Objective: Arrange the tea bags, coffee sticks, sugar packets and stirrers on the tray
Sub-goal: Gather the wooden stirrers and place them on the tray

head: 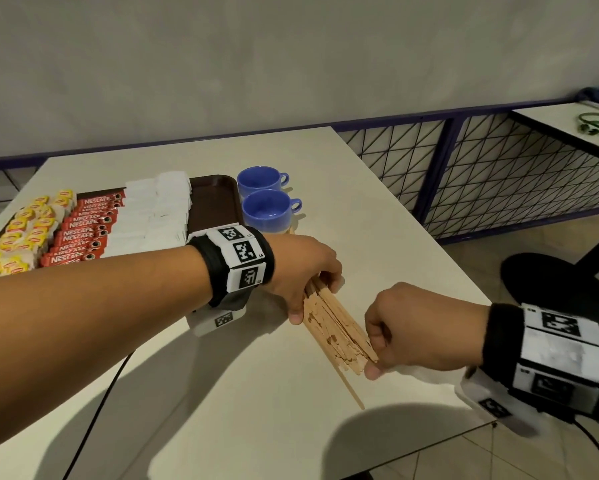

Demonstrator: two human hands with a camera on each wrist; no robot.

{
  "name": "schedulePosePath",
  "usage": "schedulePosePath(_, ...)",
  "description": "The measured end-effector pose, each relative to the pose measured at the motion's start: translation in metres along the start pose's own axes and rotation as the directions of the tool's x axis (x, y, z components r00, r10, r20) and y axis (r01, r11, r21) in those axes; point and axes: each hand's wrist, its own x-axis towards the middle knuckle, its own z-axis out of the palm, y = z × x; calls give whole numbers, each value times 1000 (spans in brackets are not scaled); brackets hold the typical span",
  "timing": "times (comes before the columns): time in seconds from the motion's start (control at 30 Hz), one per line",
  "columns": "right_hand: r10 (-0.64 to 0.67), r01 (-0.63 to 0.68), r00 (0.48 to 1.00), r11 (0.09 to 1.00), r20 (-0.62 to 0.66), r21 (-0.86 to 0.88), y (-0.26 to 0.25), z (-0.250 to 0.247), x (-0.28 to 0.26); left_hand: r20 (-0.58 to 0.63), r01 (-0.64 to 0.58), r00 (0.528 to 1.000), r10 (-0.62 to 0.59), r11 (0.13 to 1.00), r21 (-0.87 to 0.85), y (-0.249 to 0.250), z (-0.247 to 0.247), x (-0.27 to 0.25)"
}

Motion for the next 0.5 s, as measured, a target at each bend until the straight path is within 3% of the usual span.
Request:
schedulePosePath(0.33,61,-52,988,996,141,-66,-2,-23,-9,34,-48,998,46,998,45,1,1,1)
schedulePosePath(0.5,31,-37,994,998,102,53,-17,-8,-9,-8,-67,998,67,997,26,3,1,1)
